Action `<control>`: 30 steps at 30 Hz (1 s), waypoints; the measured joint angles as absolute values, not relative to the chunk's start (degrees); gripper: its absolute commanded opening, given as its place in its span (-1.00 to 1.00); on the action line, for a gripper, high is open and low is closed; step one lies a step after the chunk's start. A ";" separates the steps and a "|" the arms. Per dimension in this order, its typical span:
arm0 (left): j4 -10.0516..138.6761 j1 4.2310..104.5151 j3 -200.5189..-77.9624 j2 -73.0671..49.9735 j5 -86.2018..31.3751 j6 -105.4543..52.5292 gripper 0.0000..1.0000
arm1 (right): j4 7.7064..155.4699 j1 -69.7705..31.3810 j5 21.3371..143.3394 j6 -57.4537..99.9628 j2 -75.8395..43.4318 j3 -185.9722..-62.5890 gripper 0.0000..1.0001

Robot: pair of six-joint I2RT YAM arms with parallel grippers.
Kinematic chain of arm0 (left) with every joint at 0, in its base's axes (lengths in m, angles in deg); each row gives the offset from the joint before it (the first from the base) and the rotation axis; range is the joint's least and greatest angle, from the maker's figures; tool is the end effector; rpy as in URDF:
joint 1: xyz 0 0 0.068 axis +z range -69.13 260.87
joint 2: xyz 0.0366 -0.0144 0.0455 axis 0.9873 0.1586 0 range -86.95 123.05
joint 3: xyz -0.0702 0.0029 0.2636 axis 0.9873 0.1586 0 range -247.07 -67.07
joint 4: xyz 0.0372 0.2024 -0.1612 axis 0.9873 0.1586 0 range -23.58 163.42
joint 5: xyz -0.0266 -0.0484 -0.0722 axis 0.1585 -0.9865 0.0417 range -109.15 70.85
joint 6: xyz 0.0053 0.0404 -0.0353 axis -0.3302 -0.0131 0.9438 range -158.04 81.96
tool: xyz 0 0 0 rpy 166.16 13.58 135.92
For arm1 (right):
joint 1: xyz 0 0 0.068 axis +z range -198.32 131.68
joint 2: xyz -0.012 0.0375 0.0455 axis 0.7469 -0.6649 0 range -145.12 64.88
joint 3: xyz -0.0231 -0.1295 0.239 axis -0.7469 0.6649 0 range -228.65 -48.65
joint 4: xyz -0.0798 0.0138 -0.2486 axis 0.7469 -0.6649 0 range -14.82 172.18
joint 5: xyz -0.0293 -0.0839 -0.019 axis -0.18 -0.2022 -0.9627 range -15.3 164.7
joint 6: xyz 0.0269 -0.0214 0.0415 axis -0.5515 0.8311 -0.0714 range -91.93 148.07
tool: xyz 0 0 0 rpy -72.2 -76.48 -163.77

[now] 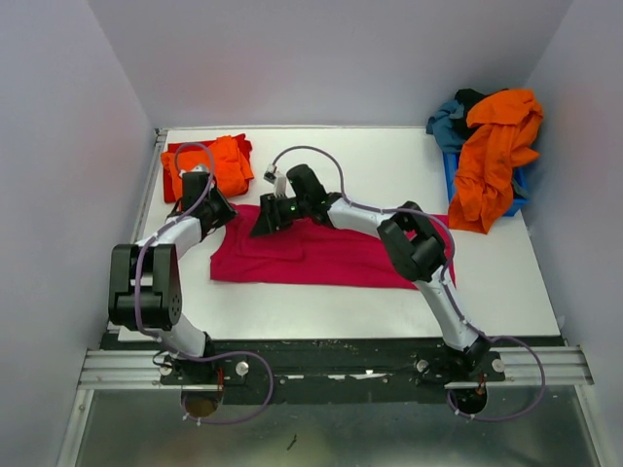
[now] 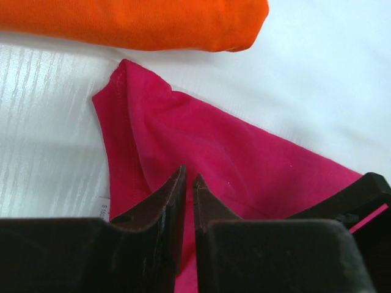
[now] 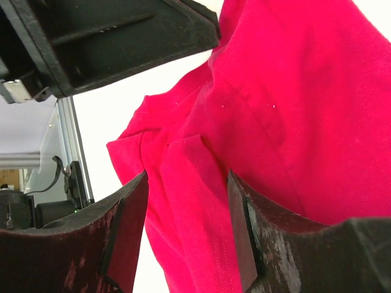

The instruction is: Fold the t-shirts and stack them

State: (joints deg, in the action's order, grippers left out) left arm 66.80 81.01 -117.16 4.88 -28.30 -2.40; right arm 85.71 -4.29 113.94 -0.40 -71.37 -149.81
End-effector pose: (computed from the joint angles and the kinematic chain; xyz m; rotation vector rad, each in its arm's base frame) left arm 0.3321 -0.0050 0.1858 -0.6413 2.2577 -0.4961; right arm 0.3670 0.3861 0.1513 -0.7662 2.2177 1.4227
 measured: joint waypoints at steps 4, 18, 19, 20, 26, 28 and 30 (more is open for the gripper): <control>66.65 80.93 -116.85 2.93 -28.28 -2.43 -0.74 | 86.17 -4.18 113.96 -0.40 -71.54 -149.81 0.26; 67.48 77.36 -119.80 9.67 -30.86 -3.37 -0.92 | 88.38 -3.94 114.73 -0.81 -72.94 -149.02 0.26; 68.35 77.39 -120.02 10.61 -30.29 -3.78 -0.92 | 88.75 -3.90 114.99 -0.95 -72.94 -148.81 0.26; 68.87 77.39 -120.22 11.02 -30.07 -4.04 -0.93 | 89.04 -3.85 115.21 -1.08 -72.92 -148.52 0.25; 69.95 77.36 -123.58 15.26 -29.04 -5.44 -0.95 | 90.78 -3.57 117.79 -2.00 -72.92 -145.70 0.25; 69.92 77.39 -123.71 15.50 -29.04 -5.51 -0.95 | 92.58 -3.53 119.06 -2.43 -72.70 -144.28 0.25; 69.97 77.36 -123.78 15.48 -28.87 -5.70 -0.95 | 95.48 -3.53 120.52 -3.48 -71.59 -141.02 0.25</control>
